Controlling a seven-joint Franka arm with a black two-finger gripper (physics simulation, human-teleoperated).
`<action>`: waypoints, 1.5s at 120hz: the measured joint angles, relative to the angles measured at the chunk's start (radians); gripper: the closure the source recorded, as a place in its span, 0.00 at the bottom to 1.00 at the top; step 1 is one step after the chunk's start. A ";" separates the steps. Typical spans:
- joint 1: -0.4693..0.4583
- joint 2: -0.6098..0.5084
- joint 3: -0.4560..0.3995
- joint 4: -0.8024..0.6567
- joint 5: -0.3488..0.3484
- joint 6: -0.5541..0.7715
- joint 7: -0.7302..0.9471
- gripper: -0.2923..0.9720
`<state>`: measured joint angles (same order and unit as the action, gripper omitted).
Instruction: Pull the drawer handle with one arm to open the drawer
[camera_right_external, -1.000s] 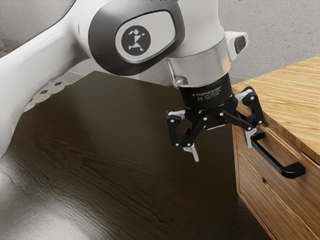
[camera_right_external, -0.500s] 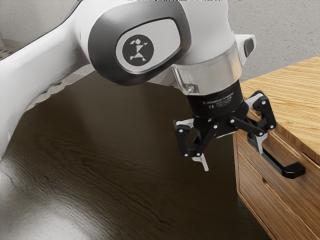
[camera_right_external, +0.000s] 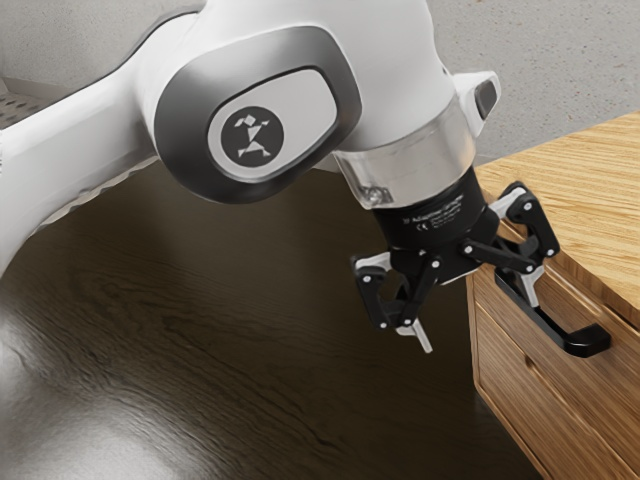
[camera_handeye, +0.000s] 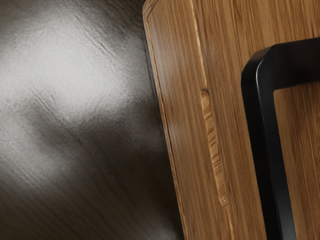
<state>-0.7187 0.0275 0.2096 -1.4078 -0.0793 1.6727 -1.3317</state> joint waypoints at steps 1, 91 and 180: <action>0.000 0.000 0.000 -0.001 0.000 0.002 -0.001 0.23; -0.029 -0.006 0.000 -0.075 0.003 0.126 -0.019 0.40; -0.062 -0.051 0.005 -0.101 0.065 0.053 -0.014 0.45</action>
<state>-0.7811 -0.0239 0.2142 -1.5092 -0.0139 1.7262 -1.3454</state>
